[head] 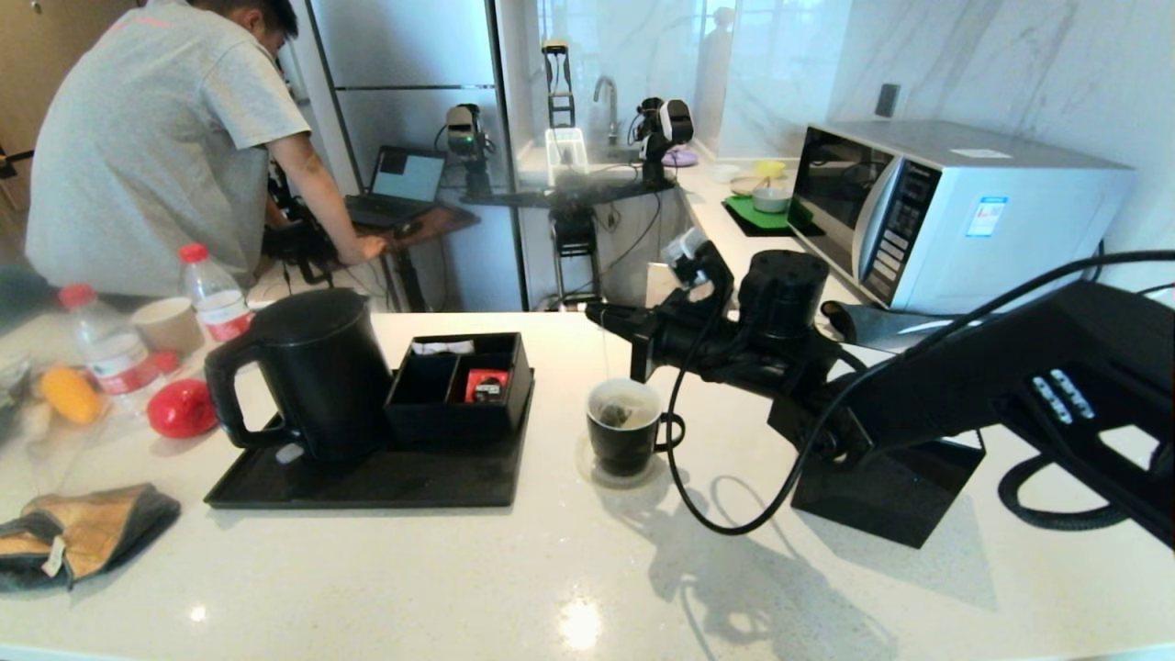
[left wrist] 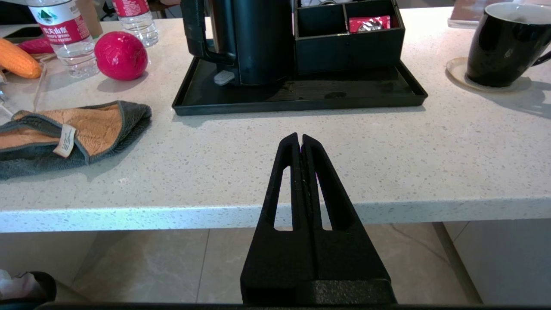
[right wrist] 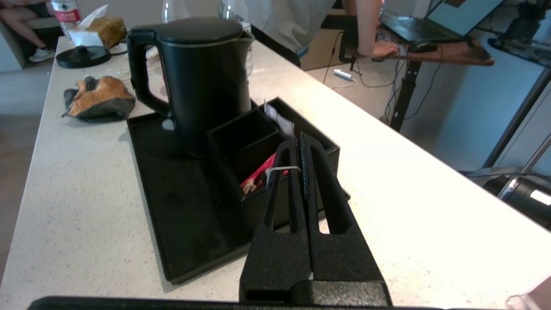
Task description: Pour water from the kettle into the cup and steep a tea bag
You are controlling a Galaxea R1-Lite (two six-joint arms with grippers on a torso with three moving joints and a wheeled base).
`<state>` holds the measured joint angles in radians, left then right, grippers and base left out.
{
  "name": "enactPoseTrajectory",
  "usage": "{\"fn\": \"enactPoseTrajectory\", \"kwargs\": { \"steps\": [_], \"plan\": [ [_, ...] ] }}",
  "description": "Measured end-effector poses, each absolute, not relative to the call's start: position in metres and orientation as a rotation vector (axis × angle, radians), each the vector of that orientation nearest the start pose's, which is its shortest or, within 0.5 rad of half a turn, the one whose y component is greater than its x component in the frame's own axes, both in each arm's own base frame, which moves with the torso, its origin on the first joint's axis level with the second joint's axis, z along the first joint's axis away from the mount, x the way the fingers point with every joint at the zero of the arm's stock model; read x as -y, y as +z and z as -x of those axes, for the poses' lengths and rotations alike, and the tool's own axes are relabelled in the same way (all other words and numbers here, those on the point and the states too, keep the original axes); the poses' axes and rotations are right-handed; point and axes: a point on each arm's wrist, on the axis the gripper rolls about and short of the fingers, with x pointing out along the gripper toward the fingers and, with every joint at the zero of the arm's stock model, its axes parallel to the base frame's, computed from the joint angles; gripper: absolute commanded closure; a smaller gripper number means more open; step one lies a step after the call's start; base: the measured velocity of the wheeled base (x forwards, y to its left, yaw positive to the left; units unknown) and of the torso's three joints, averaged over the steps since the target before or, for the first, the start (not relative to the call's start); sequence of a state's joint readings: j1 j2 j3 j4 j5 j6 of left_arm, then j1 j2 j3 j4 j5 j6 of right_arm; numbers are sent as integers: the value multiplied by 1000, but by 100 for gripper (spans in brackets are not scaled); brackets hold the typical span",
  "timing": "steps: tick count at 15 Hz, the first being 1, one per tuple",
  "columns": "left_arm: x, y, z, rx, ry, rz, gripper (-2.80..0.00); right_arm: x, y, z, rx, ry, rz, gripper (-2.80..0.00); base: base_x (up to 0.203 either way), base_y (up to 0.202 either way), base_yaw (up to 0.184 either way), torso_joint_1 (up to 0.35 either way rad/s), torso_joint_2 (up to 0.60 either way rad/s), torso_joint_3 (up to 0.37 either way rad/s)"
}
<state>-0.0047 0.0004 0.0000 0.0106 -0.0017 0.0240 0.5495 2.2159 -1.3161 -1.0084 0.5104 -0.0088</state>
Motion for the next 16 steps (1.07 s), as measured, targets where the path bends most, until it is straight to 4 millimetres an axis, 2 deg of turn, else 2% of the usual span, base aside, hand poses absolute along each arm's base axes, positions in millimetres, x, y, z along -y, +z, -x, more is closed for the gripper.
{"fn": "enactPoseTrajectory", "kwargs": {
  "steps": [4, 7, 9, 12, 16],
  "plan": [
    [0, 74, 23, -11, -7, -24, 0, -251, 136, -361, 67, 1093, 6, 0, 0, 0, 0, 0, 0, 0],
    [0, 74, 23, -11, -7, -24, 0, -256, 128, -353, 52, 1111, 6, 0, 0, 0, 0, 0, 0, 0],
    [0, 74, 23, -11, -7, -24, 0, -258, 135, -355, 73, 1110, 3, 0, 0, 0, 0, 0, 0, 0],
    [0, 74, 23, -11, -7, -24, 0, -258, 156, -361, 141, 1099, -1, 0, 0, 0, 0, 0, 0, 0],
    [0, 74, 23, -11, -7, -24, 0, -245, 186, -374, 199, 1058, 1, 0, 0, 0, 0, 0, 0, 0]
  ]
}}
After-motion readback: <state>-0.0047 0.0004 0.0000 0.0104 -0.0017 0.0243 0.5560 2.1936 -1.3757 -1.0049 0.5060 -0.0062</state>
